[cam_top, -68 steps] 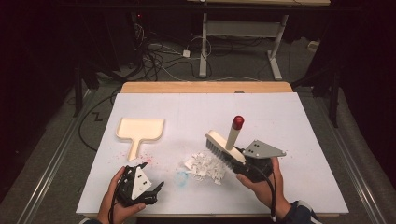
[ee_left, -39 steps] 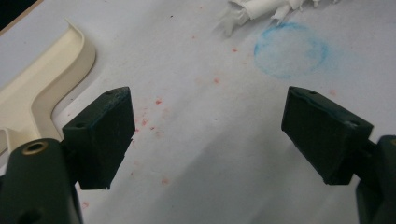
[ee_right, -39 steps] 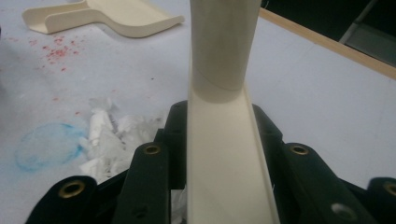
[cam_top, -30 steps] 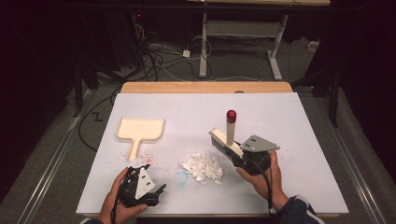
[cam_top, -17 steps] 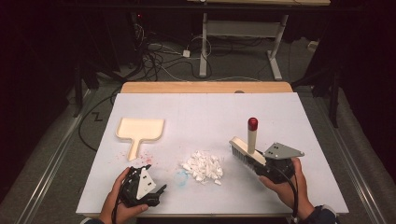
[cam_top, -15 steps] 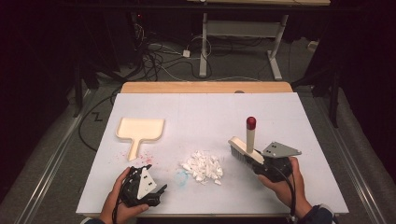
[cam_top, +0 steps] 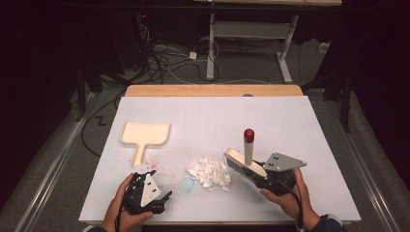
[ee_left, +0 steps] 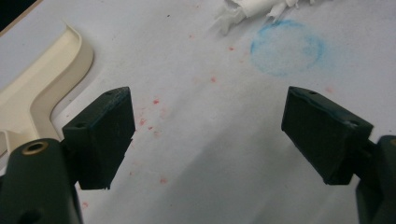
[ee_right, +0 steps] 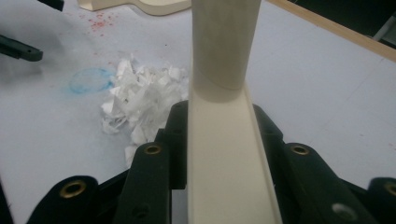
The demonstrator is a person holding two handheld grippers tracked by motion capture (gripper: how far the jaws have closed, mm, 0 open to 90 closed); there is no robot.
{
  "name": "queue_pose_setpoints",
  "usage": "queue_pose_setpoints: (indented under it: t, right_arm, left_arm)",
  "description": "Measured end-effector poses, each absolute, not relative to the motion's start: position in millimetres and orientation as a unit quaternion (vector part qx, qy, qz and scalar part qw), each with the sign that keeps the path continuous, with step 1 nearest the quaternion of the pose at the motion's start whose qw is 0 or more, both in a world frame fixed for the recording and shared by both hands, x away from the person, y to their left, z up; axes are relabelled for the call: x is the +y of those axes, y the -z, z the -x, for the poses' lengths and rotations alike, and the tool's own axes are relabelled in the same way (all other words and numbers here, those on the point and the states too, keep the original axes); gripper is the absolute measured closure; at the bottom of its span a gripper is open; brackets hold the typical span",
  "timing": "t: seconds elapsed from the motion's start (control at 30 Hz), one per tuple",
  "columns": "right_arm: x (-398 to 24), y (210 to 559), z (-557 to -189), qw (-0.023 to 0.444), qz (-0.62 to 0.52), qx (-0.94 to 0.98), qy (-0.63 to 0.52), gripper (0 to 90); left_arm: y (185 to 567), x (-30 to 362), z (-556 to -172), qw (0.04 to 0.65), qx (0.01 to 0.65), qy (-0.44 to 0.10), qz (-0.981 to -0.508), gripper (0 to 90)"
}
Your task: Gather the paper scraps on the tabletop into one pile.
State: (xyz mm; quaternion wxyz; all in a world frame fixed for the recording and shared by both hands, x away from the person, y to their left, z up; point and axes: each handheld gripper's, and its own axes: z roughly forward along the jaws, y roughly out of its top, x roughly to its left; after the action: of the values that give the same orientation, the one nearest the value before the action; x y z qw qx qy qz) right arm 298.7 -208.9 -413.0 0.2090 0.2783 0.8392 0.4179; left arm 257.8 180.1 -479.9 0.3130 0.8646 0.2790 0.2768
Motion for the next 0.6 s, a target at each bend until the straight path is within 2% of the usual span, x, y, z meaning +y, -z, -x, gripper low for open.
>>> queue_pose_setpoints:
  t: [0.17,0.23,0.5,0.6]
  right_arm:
    - [-226.6,403.1,-284.4,0.194,-0.261,0.848,-0.418,68.1]
    - [-232.5,405.7,-274.3,0.172,-0.246,0.862,-0.408,68.1]
    - [-225.2,419.4,-261.1,0.131,-0.222,0.88,-0.399,68.1]
    - [-217.2,423.0,-262.9,0.137,-0.21,0.881,-0.402,68.2]
  left_arm:
    - [480.0,179.0,-257.4,0.312,0.275,-0.275,-0.867,16.5]
    - [480.3,179.1,-257.7,0.311,0.275,-0.275,-0.867,16.5]
    - [479.8,178.3,-258.4,0.312,0.274,-0.276,-0.867,16.5]
    - [480.1,178.1,-259.3,0.314,0.275,-0.275,-0.866,16.5]
